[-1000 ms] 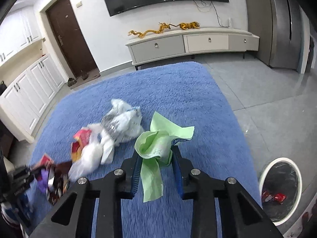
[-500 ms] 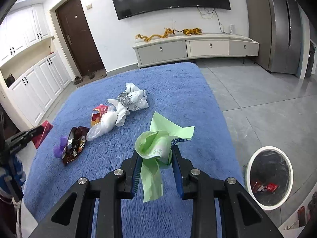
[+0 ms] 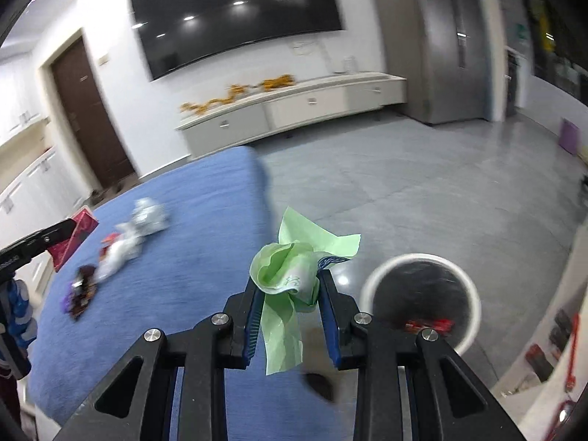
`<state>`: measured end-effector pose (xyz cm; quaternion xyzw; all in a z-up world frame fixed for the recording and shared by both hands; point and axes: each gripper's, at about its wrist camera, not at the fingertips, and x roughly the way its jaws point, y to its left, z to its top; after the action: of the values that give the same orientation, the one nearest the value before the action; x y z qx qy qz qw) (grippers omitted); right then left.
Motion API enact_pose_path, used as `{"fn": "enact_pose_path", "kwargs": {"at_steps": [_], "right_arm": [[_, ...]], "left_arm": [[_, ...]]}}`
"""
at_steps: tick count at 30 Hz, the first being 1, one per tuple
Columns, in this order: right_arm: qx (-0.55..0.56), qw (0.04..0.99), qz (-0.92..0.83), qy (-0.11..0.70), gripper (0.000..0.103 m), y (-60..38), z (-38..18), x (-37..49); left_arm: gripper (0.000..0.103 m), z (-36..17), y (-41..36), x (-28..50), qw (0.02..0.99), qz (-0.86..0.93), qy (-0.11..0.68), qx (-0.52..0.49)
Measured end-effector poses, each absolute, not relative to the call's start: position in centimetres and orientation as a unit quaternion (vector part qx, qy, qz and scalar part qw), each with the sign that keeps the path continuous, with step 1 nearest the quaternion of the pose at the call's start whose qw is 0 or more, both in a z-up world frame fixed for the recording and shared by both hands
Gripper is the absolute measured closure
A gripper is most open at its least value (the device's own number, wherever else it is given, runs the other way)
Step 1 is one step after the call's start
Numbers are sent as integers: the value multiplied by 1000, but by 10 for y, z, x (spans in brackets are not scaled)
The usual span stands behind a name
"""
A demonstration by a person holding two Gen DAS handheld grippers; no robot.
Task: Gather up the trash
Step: 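Carry both items over the trash bin and open both grippers to drop them, then move both open grippers back over the wrappers on the blue rug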
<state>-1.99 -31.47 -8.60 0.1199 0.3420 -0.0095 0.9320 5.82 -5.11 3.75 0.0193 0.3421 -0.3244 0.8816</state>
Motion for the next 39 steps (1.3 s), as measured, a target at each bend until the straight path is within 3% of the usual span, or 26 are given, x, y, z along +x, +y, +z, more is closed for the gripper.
{"fn": "enact_pose_path", "kwargs": {"at_steps": [8, 19, 22, 25, 39], "right_arm": [[175, 912, -73, 365, 76, -405, -123, -2], [229, 872, -120, 415, 71, -477, -193, 38], [230, 864, -128, 429, 67, -485, -208, 45], [230, 859, -138, 436, 66, -485, -216, 48], [224, 866, -174, 412, 51, -469, -190, 31]], "left_arm": [[96, 9, -232, 98, 822, -411, 389, 66], [90, -65, -371, 144, 759, -442, 475, 54], [73, -80, -387, 151, 748, -443, 492, 49], [64, -90, -396, 153, 746, -437, 501, 42], [64, -59, -360, 126, 801, -403, 441, 34]]}}
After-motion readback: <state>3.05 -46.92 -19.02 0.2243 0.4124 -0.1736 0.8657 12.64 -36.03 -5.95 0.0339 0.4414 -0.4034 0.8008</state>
